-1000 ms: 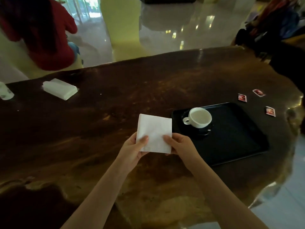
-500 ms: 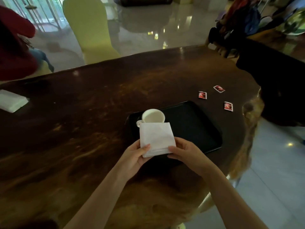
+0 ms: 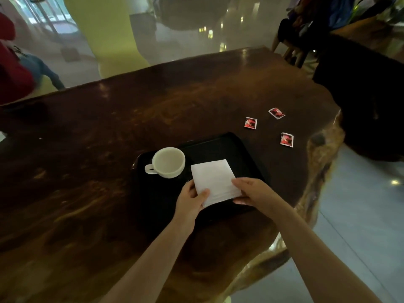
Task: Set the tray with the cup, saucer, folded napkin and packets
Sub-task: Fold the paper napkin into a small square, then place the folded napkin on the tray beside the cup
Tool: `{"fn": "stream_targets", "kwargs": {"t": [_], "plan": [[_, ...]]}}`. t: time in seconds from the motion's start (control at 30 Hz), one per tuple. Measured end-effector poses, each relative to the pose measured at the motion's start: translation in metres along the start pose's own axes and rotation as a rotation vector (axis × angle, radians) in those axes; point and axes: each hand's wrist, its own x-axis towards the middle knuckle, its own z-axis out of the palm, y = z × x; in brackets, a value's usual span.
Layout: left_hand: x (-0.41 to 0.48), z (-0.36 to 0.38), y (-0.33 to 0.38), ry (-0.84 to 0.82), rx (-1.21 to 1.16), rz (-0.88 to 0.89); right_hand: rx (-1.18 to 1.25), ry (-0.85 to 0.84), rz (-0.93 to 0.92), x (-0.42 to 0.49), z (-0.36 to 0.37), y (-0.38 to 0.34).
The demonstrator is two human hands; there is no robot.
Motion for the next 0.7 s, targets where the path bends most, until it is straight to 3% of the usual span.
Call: {"fn": "stream_targets", "kwargs": {"t": [0.17,0.27,0.5,0.7], "plan": [[0.04,0.026,0.006,-0.019,-0.174,-0.186,-0.248,0.292,-0.038,0.036,-0.005,0.0],[0.066,0.035,0.001,-0.054,-0.145,-0.185,-0.345,0.403,-0.04,0.062,-0.006,0.0],[0.1,0.055,-0.002,0.169,0.017,-0.062,-0.488,0.526,-0.085,0.102,-0.009,-0.013],[0.116,0.079,-0.001,0.273,0.11,0.012,-0.69,0.51,-0.163,0.138,-0.022,-0.025]]}}
